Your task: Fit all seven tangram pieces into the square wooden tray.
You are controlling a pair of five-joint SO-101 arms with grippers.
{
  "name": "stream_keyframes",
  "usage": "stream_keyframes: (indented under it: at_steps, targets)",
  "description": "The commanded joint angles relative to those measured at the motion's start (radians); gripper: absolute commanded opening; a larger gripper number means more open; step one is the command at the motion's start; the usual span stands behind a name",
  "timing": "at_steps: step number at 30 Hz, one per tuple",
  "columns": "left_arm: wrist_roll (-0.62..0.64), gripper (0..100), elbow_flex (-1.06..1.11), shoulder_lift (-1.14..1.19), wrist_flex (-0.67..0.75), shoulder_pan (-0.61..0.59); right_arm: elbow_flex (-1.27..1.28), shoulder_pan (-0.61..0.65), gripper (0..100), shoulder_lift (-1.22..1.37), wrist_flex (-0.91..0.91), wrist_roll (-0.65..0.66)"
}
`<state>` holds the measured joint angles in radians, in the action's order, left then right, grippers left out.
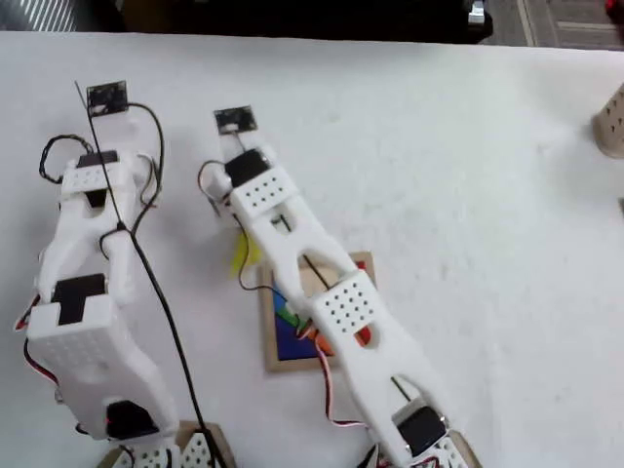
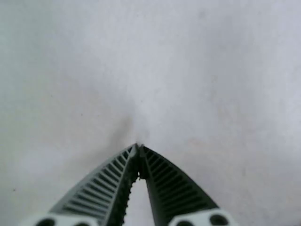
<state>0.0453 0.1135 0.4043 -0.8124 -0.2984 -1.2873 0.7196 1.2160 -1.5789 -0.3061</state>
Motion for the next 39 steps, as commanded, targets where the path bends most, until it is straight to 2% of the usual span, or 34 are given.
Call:
stream_keyframes:
  at_steps: [1,10,16,18,21,24,29,35,39]
  targets:
    - [0.008,2,-0.048,-0.007,-0.005,0.002,-0.040,0.042,5.5,0.012,-0.007,0.038]
    - [0.008,2,-0.048,-0.005,-0.002,0.004,-0.041,0.047,1.5,0.010,-0.028,0.051]
    - [0.008,3,-0.049,-0.005,-0.002,0.004,-0.180,0.042,1.9,-0.013,-0.148,0.049]
    - [0.008,3,-0.049,-0.005,-0.002,0.004,-0.167,0.044,4.9,-0.013,-0.150,0.040]
    - [0.008,3,-0.051,-0.005,-0.002,0.002,-0.120,0.042,16.6,-0.039,-0.151,0.023]
    - [0.008,3,-0.055,-0.005,-0.002,-0.001,0.014,0.041,24.0,-0.131,-0.151,0.038]
    - [0.009,3,-0.055,-0.005,0.009,-0.019,0.351,0.045,24.2,-0.380,-0.142,0.034]
    - [0.009,3,-0.055,-0.007,0.012,-0.024,0.683,0.045,24.3,-0.496,0.035,0.032]
    - [0.009,3,-0.055,-0.007,0.012,-0.031,0.773,0.051,24.3,-0.503,0.128,-0.035]
